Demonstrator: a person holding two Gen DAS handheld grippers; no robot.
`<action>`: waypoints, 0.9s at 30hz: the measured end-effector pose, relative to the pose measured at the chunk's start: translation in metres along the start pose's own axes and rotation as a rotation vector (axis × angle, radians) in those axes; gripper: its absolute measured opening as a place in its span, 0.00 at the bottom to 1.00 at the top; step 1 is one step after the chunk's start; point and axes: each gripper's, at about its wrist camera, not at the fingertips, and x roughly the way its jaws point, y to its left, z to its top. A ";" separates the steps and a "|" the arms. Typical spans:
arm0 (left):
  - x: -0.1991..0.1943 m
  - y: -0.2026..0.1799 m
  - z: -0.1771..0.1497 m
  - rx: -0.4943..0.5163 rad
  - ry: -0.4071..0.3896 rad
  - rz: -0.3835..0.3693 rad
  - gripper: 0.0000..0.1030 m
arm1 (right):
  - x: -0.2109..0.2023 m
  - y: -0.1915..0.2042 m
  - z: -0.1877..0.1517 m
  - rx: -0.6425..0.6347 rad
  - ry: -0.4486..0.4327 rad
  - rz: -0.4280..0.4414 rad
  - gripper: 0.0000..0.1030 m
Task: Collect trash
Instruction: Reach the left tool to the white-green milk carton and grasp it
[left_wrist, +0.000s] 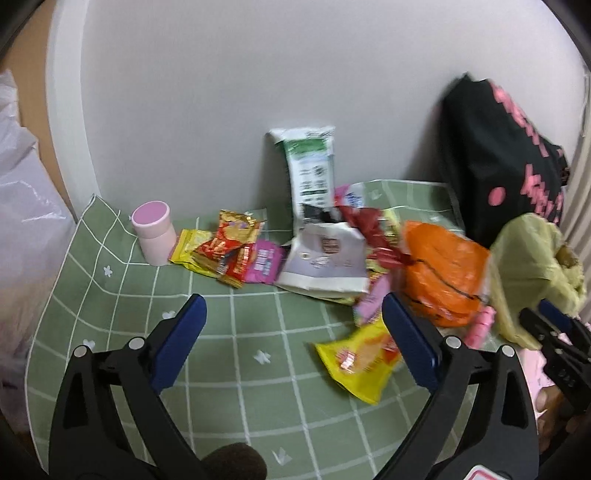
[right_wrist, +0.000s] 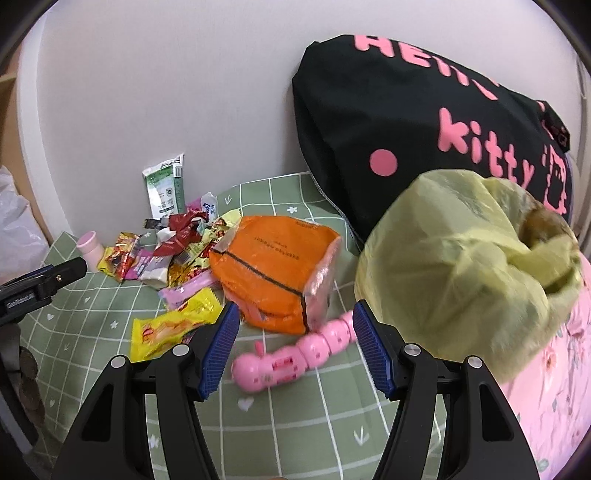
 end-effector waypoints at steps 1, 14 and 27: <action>0.006 0.002 0.004 -0.006 0.009 0.003 0.89 | 0.004 0.000 0.003 -0.002 0.004 -0.003 0.58; 0.101 -0.006 0.099 -0.019 0.010 -0.103 0.89 | 0.035 0.013 0.044 -0.070 0.054 -0.076 0.58; 0.152 -0.015 0.136 -0.119 0.025 -0.014 0.64 | 0.056 -0.007 0.029 -0.109 0.124 -0.015 0.56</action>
